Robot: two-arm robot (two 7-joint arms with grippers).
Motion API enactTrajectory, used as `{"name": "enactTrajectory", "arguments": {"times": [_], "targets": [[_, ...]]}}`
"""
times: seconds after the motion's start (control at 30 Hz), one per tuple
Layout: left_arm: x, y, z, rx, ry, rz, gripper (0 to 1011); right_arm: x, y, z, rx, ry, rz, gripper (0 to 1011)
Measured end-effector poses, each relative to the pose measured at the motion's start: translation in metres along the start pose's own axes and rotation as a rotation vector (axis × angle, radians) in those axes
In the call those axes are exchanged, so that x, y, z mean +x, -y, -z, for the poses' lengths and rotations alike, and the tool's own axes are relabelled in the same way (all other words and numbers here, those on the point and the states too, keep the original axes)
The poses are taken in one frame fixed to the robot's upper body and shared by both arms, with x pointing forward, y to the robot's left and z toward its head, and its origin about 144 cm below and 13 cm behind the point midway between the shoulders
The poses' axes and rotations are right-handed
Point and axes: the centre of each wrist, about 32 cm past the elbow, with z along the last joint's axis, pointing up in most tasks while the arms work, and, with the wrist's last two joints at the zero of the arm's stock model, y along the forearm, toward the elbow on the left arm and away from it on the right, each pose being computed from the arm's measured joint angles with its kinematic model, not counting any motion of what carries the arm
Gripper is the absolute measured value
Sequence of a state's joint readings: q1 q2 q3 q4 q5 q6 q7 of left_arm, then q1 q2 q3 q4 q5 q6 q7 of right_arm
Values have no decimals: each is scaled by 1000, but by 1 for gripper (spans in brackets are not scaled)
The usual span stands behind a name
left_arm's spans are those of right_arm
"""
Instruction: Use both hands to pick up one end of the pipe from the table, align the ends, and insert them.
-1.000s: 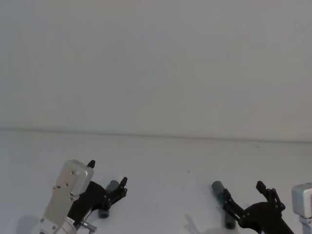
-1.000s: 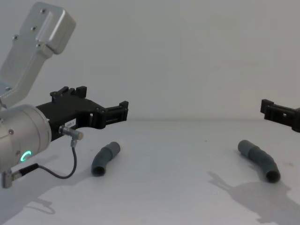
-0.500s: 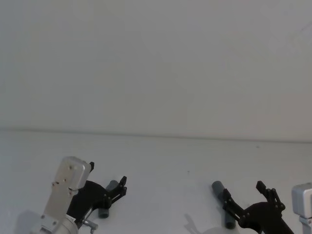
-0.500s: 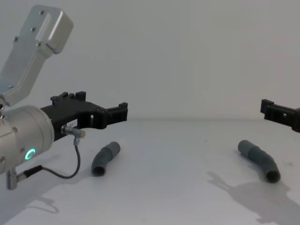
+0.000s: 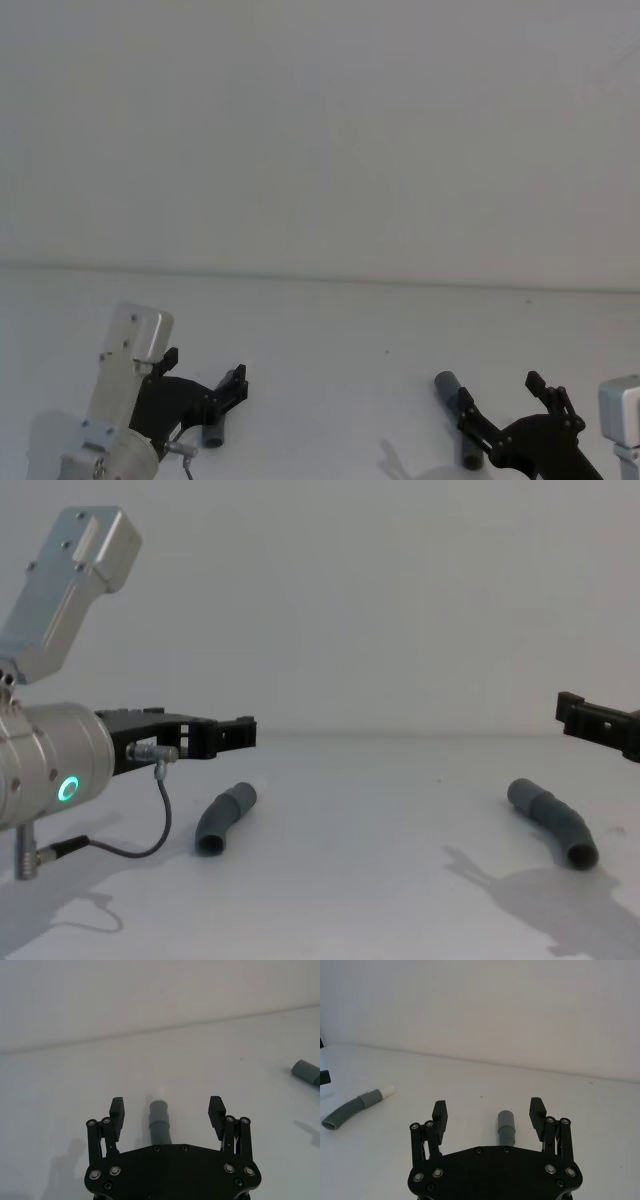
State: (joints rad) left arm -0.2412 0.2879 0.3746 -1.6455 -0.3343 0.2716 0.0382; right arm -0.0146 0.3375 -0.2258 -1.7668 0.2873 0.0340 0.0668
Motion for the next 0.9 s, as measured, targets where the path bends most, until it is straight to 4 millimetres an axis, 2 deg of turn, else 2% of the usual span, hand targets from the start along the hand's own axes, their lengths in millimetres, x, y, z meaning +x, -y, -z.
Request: {"name": "enactTrajectory", "arguments": {"times": [0.4,0.9], "targets": [[3,9,-23,164,-49,-41,1001,0,0,0,0,0,0,1000],[16,36,-39,349,-46,-5,1001,0,0,0,0,0,0,1000]]}}
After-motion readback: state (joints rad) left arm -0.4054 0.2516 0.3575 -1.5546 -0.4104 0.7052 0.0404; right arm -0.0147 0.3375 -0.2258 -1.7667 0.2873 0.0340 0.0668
